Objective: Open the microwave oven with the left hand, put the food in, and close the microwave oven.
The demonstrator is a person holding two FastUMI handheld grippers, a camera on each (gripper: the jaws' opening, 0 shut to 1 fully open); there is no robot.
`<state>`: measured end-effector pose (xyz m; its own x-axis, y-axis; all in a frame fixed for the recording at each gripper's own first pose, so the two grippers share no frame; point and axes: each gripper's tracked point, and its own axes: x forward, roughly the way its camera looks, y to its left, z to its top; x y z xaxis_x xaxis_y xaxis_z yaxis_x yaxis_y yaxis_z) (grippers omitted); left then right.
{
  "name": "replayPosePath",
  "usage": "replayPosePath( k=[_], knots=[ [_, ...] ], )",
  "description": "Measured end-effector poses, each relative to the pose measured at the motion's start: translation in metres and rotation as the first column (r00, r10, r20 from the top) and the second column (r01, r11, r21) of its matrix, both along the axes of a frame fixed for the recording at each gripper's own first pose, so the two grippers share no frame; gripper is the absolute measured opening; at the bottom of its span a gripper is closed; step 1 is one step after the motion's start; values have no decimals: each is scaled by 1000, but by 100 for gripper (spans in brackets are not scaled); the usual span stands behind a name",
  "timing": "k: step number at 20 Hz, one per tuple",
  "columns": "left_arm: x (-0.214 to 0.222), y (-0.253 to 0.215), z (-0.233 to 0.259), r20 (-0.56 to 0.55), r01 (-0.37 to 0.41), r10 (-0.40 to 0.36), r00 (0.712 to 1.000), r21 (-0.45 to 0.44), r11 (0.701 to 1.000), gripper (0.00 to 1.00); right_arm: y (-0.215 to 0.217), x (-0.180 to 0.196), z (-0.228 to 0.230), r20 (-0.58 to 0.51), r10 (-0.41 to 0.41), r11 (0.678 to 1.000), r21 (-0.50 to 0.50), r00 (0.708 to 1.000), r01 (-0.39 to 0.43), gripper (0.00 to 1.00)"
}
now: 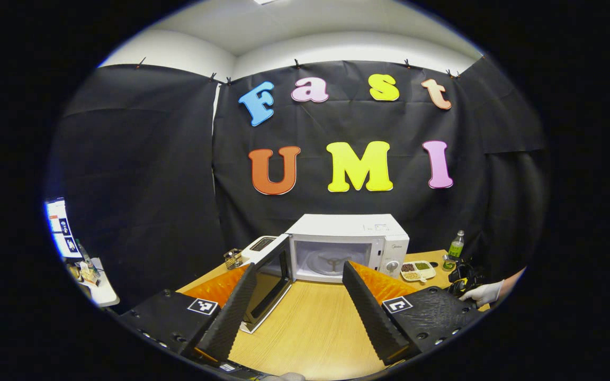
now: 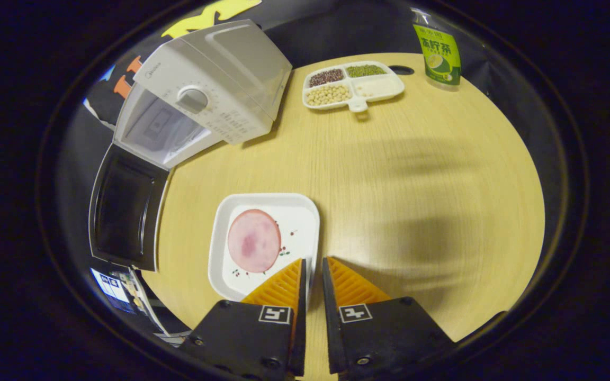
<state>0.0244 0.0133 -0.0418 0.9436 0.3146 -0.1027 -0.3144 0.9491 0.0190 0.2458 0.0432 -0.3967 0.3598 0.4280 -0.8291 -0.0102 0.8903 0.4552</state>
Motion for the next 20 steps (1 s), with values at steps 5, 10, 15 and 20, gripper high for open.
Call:
replayPosePath(
  k=[5, 10, 15, 20],
  knots=[
    [2, -2, 0, -24, -11, 11, 1000, 24, 1000, 96, 1, 2, -3, -125, -47, 997, 47, 991, 53, 0],
    [11, -3, 3, -18, 10, -10, 1000, 17, 1000, 96, 13, -7, -1, -185, -41, 980, 184, 982, 76, 4],
    [12, 7, -2, -19, 38, -37, 999, 23, 999, 96, 36, -12, 24, -141, -57, 945, 313, 988, 100, 4],
    [10, 31, -2, -31, 61, -61, 998, 11, 998, 97, 74, 4, 59, -49, -152, 908, 388, 987, 160, 4]
  ],
)
